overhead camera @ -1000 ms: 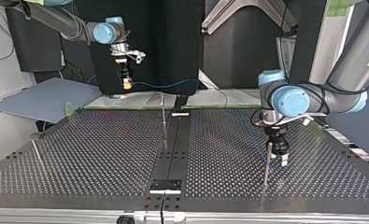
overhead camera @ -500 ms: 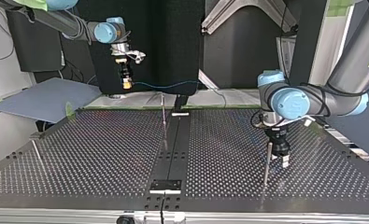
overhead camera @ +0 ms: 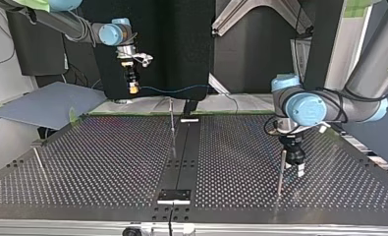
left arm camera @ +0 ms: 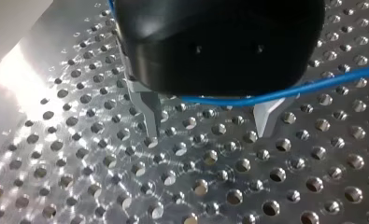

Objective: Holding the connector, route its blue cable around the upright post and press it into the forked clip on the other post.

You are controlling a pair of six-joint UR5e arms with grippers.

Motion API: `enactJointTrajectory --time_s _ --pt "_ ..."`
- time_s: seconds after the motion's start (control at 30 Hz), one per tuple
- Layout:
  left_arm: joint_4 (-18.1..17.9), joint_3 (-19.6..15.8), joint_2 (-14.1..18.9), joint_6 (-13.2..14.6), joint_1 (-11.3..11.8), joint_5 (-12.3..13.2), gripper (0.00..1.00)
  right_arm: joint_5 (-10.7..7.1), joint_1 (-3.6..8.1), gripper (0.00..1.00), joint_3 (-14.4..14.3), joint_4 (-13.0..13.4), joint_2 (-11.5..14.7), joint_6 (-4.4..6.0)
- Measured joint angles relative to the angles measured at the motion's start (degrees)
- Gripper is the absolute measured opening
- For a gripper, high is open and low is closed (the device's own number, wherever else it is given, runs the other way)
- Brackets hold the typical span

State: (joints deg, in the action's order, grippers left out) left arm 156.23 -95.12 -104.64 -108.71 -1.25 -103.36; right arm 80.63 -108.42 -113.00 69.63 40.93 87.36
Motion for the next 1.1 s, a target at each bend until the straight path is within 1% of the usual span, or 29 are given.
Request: enactJointTrajectory --time_s 0.2,0.5,0.73,0.93,1.03,1.1 --pt "0.2 0.0 0.0 -3.0 0.5 1.1 0.99 -0.03 0.0 0.0 0.0 -0.2 0.0 -0.13" --pt "2.3 -0.2 0.2 -7.2 0.9 3.4 0.99 -0.03 0.0 0.0 0.0 -0.2 0.0 -0.16" --pt "2.3 -1.9 1.2 -10.8 1.8 3.5 0.99 -0.03 0.0 0.0 0.0 0.0 0.0 -0.16" --pt "2.4 -2.1 1.3 -14.5 2.1 4.2 0.99 -0.03 0.0 0.0 0.0 0.0 0.0 -0.16" --pt "2.6 -2.2 1.3 -15.7 2.2 4.3 0.99 -0.03 0.0 0.0 0.0 0.1 0.0 -0.16" --pt "2.7 -2.4 1.3 -16.0 2.2 4.5 0.99 -0.03 0.0 0.0 0.0 0.1 0.0 -0.16"
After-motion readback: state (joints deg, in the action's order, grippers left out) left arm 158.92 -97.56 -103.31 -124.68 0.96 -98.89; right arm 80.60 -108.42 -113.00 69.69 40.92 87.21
